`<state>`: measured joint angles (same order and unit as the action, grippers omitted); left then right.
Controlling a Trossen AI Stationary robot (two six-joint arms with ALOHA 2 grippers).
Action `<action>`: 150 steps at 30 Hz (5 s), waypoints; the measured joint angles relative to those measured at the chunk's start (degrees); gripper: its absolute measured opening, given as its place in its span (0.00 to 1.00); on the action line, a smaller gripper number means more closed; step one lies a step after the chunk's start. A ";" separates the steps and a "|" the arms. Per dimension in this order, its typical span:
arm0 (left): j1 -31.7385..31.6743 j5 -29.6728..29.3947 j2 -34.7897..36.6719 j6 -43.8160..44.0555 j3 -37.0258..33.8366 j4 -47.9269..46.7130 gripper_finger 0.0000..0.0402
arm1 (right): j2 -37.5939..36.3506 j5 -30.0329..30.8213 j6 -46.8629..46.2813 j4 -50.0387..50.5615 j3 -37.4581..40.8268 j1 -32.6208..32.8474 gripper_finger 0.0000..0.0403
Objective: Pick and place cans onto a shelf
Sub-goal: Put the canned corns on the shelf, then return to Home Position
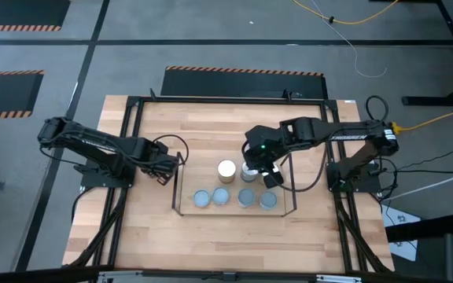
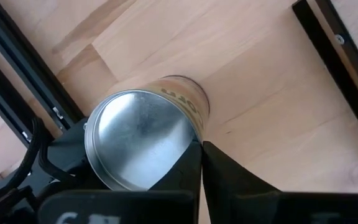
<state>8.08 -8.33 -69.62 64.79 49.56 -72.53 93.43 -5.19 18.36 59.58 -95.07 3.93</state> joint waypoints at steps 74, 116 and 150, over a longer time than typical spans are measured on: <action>-3.23 6.69 -18.48 -80.40 31.61 6.99 0.00 | -3.92 -5.51 1.19 -4.47 0.00 -8.69 0.19; -1.51 3.37 -20.12 -79.95 27.74 8.92 0.04 | -3.92 -5.55 1.19 -4.47 0.00 -8.66 0.19; -1.51 3.31 -19.38 -78.46 33.62 7.29 0.19 | -3.92 -5.55 1.19 -4.45 0.00 -8.66 0.19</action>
<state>6.57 -5.02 -89.00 -13.67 83.18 -65.24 89.52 -10.74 19.55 55.13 -95.07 -4.73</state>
